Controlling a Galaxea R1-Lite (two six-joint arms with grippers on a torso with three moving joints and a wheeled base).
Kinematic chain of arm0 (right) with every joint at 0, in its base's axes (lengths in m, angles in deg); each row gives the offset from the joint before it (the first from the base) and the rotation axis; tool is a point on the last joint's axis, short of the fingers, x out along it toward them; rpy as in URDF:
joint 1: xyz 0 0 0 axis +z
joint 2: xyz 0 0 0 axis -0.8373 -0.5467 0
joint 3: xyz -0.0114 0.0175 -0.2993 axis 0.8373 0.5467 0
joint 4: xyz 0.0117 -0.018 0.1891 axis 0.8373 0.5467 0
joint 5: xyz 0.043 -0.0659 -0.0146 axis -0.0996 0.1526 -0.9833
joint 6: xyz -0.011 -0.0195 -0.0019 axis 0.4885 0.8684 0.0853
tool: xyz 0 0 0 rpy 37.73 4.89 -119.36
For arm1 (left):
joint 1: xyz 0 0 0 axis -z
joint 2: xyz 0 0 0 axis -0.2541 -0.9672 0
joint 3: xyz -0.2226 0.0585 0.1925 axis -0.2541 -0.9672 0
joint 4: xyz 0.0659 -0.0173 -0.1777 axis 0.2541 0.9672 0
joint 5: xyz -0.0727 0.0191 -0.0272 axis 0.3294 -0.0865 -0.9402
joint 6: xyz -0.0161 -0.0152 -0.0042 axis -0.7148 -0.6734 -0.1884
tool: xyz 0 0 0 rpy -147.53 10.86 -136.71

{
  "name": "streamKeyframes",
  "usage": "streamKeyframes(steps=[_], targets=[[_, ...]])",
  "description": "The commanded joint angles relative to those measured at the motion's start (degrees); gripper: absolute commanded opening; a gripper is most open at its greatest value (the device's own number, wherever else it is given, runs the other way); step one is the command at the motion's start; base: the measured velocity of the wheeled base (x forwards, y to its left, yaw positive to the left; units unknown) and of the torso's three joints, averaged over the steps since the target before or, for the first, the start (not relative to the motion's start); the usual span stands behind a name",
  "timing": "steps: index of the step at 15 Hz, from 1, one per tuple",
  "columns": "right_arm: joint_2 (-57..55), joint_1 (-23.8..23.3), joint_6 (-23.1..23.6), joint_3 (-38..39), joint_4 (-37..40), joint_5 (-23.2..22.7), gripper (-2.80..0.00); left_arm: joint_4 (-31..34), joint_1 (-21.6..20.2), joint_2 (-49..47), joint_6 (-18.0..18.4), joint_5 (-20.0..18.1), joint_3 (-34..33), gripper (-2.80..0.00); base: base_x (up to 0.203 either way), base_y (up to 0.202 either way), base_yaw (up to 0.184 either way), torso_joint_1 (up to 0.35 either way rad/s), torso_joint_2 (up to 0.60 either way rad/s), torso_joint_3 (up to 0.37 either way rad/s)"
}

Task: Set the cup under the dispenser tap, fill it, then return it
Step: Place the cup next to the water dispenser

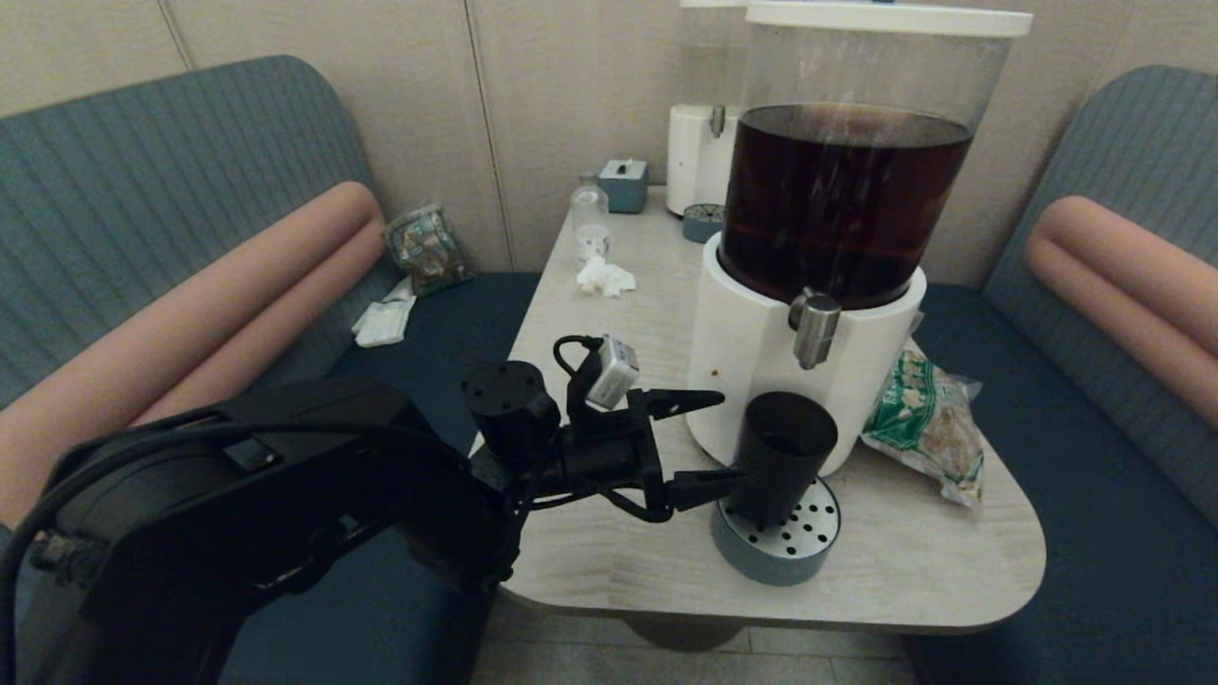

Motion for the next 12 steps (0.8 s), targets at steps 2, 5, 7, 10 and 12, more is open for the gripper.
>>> streamKeyframes(steps=[2, 5, 7, 10, 12], targets=[[0.0, 0.0, 0.0, 0.0, 0.0, 0.0, -2.80, -0.5, 1.2, -1.0, -0.3, 0.0, 0.5, 0.00, 0.000, 0.000, 0.000, 0.000, 0.00, 0.000], [-0.1, 0.0, 0.0, 0.0, 0.0, 0.0, -2.80, -0.5, 2.5, -2.1, -0.3, 1.1, 1.1, 0.00, 0.000, 0.000, 0.000, 0.000, 0.00, 0.000], [-0.1, 0.0, 0.0, 0.0, 0.0, 0.0, -2.80, -0.8, 3.0, -3.5, -0.3, 1.8, 1.7, 0.00, 0.000, 0.000, 0.000, 0.000, 0.00, 0.000], [0.0, 0.0, 0.0, 0.0, 0.0, 0.0, -2.80, -0.6, 3.5, -5.3, -0.3, 2.5, 4.1, 0.00, 0.000, 0.000, 0.000, 0.000, 0.00, 0.000], [0.0, 0.0, 0.1, 0.0, 0.0, 0.0, -2.80, -0.4, 3.6, -6.7, -0.3, 3.1, 5.5, 0.00, 0.000, 0.000, 0.000, 0.000, 0.00, 0.000]])
